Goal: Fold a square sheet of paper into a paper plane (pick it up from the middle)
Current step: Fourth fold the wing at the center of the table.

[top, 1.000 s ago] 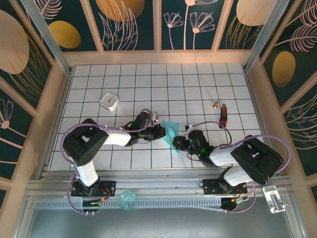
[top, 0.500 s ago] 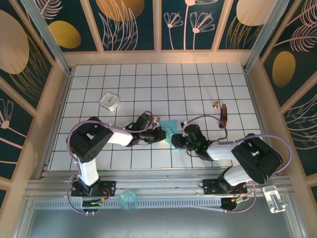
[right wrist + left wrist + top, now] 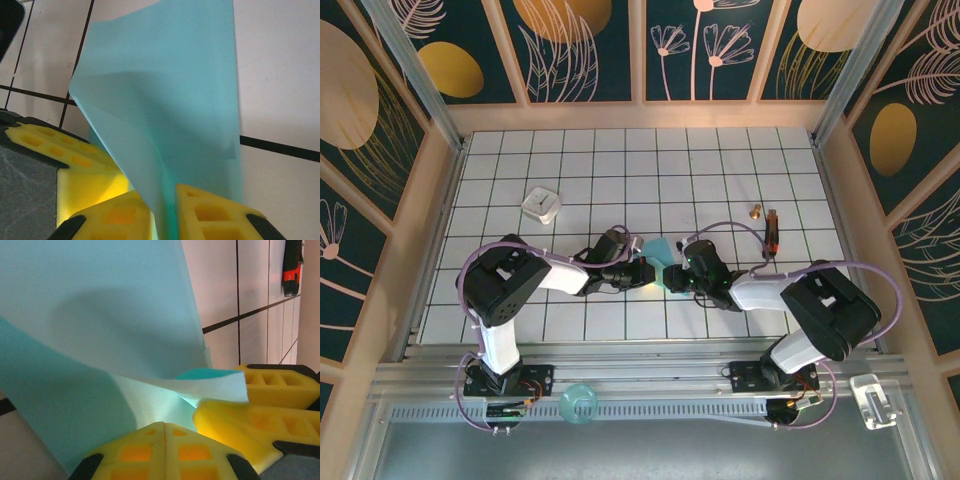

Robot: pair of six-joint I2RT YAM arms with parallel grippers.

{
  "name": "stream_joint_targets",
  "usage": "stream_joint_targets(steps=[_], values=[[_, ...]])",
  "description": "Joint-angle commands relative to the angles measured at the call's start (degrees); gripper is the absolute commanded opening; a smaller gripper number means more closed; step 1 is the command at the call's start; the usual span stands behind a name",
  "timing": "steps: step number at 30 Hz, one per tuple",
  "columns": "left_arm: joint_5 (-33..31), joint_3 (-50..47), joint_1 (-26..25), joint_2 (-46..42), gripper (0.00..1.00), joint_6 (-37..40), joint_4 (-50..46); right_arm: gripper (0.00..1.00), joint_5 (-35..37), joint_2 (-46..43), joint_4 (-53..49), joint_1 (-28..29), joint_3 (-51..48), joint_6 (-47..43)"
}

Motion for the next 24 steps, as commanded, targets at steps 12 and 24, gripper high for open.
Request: stream_joint_targets(steps=[12,24], values=[[-0.5,-3.1,-0.3,2.1,0.02,-4.0,4.9,0.07,-3.5,-1.4,14.5,-2.4,-6.7,3.9],[-0.9,-3.8,-0.3,2.7,0.01,-4.1,5.1,0.08,-6.9,3.4,30.8,-3.4,-12.9,16.9]])
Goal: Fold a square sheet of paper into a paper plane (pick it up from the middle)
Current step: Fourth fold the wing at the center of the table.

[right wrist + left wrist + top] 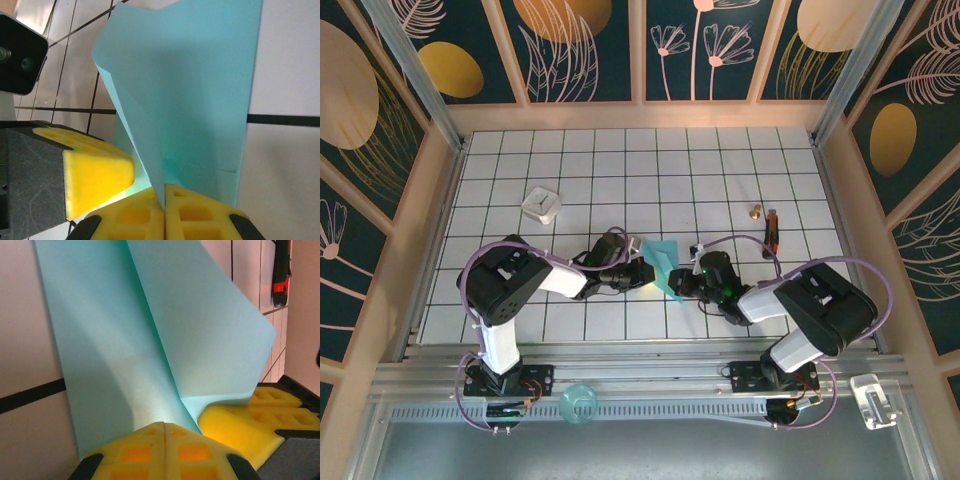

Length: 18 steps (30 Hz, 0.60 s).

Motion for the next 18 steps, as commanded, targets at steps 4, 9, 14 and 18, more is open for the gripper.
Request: stream_joint_targets(steps=[4,9,14,18], values=[[-0.8,-1.4,-0.4,2.4,0.01,-0.6,-0.8,0.07,0.1,2.9,10.9,-0.5,-3.4,9.7],[-1.3,-1.7,-0.4,2.1,0.01,-0.8,-0.9,0.06,2.3,3.8,14.7,-0.5,-5.7,15.9],[-1.6,-1.7,-0.4,2.1,0.01,-0.9,-0.8,0.05,4.5,5.3,15.7,0.3,-6.6,20.1],[-1.9,-1.6,-0.4,1.8,0.01,-0.9,-1.0,0.05,5.5,7.6,18.6,0.8,-7.6,23.4]])
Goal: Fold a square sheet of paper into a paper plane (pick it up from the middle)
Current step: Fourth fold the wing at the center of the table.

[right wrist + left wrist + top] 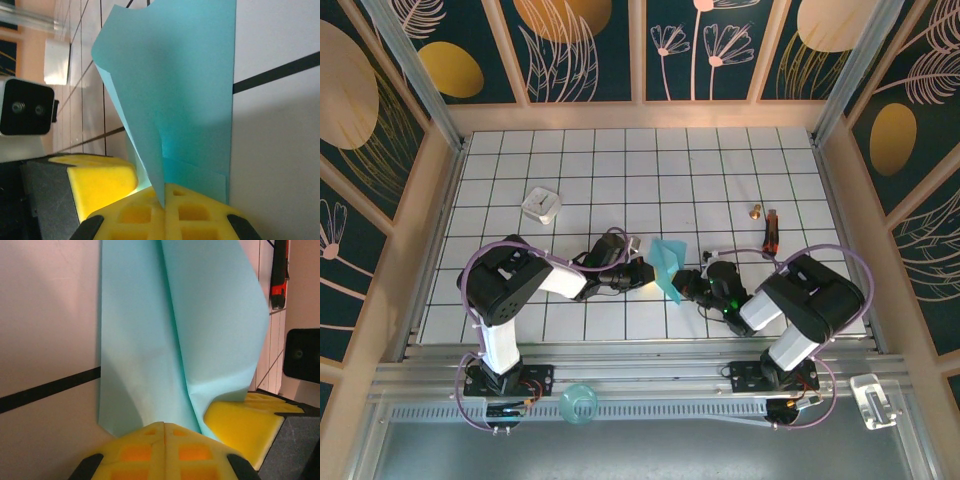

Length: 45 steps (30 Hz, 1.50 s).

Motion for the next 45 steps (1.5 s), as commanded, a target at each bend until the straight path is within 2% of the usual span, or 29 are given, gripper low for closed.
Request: stream_joint_targets(steps=[1,10,12,18,20,23,28,33,39,45], values=[[-1.8,-1.2,-0.4,1.7,0.01,-0.2,-2.0,0.04,3.2,2.9,2.1,0.8,-2.0,4.7],[-1.8,-0.9,-0.4,1.1,0.01,0.5,-2.9,0.04,2.2,10.5,10.6,1.6,-3.3,6.9],[-2.4,-0.2,-0.4,-0.3,0.04,1.5,-4.3,0.03,1.9,10.5,9.0,1.5,-2.8,5.4],[-4.8,1.5,0.4,-5.7,0.26,3.2,-7.3,0.02,1.1,6.5,-2.6,1.3,0.8,-3.9],[-5.2,1.3,1.5,-7.5,0.31,3.0,-7.9,0.01,-0.4,5.4,-5.9,0.9,2.3,-8.2],[-6.2,-0.7,4.2,-11.5,0.32,2.3,-8.1,0.01,-2.4,3.6,-10.9,0.1,4.9,-16.1],[-9.0,-2.9,6.4,-16.5,0.26,2.6,-10.1,0.0,-4.6,0.8,-19.0,0.1,9.2,-29.3],[-6.6,-3.2,6.3,-13.9,0.12,0.5,-7.8,0.0,-8.2,1.3,-21.2,0.0,11.9,-35.7],[-4.1,-3.4,6.1,-9.6,0.02,-1.7,-3.4,0.0,-9.6,1.5,-16.3,-0.1,10.7,-33.5],[-3.4,-2.1,6.0,-5.4,0.0,-1.1,-1.5,0.0,-10.5,3.1,-10.1,-0.2,8.5,-29.5]])
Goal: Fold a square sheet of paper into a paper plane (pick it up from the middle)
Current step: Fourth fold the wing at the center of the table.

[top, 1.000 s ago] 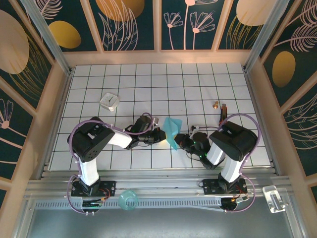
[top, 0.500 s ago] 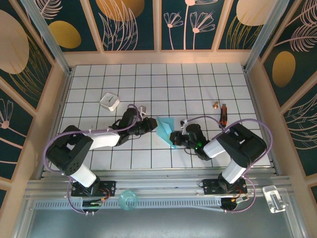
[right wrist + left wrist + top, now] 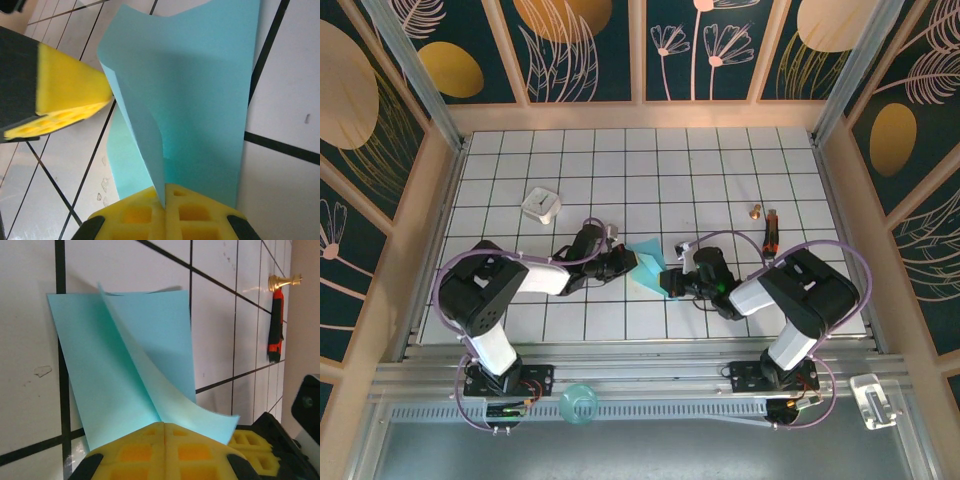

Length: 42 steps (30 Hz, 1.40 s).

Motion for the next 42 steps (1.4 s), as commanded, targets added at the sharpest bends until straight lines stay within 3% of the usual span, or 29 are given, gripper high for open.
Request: stream_joint_targets(steps=[1,14,26,35,42], values=[[1.4,0.8,-0.2,2.5,0.0,-0.1,2.9,0.0,-1.2,1.7,4.1,-0.3,-1.7,2.3],[-0.4,-2.0,-0.3,6.8,0.0,-0.3,5.2,0.0,2.0,5.3,13.6,-0.1,-4.9,12.4],[-0.7,-2.6,-0.3,7.7,0.0,-0.1,5.3,0.0,4.9,5.6,9.2,0.6,-4.2,17.3],[-0.7,-1.1,-0.3,5.6,0.0,0.3,5.1,0.0,4.8,8.4,12.8,0.7,-5.6,19.9],[-0.8,3.4,-0.4,3.7,0.1,2.5,3.8,0.0,5.1,8.6,12.2,0.6,-5.7,20.2]])
